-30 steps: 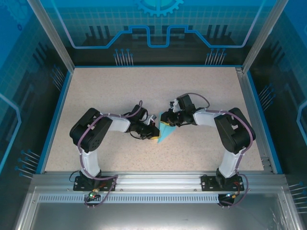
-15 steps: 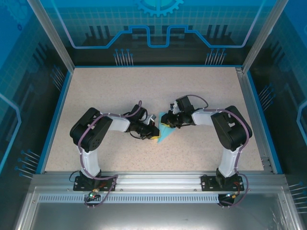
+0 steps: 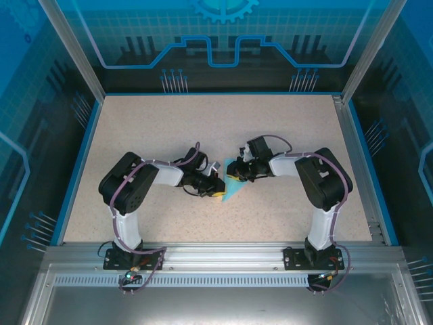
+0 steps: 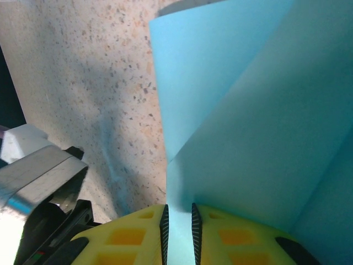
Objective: Fold a paper plane with a square sheet of paper (pick it up from the middle)
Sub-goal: Fourth fold the wing at the center of the table.
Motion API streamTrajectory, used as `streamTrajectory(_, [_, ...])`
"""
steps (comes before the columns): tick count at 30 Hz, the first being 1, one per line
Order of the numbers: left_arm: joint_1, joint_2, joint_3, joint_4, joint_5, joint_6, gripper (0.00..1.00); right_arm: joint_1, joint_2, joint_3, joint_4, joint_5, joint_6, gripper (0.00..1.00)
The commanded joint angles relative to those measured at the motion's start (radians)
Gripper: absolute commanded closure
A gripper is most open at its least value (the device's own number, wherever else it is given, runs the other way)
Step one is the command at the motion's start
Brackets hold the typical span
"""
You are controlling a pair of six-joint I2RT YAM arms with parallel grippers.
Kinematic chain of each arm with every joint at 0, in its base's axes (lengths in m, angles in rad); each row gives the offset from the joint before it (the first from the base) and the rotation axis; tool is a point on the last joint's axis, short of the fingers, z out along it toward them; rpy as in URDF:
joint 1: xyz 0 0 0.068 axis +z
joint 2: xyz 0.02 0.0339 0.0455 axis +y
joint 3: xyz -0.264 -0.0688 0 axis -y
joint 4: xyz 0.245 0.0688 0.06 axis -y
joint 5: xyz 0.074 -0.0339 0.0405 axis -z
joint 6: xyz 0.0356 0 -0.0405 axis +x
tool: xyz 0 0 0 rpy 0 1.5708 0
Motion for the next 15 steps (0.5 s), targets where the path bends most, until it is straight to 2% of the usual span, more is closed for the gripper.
streamTrajectory(1, [0.011, 0.016, -0.002, -0.026, -0.017, -0.008, 0.83, 0.009, 0.033, 0.014, -0.028, 0.017, -0.019, 0.79])
streamTrajectory(4, [0.011, 0.002, -0.007, -0.027, -0.016, -0.012, 0.80, 0.009, 0.045, 0.007, -0.022, 0.014, -0.019, 0.79])
streamTrajectory(15, [0.006, -0.027, -0.019, -0.055, -0.017, -0.002, 0.80, 0.008, 0.058, -0.008, -0.022, 0.013, -0.025, 0.79])
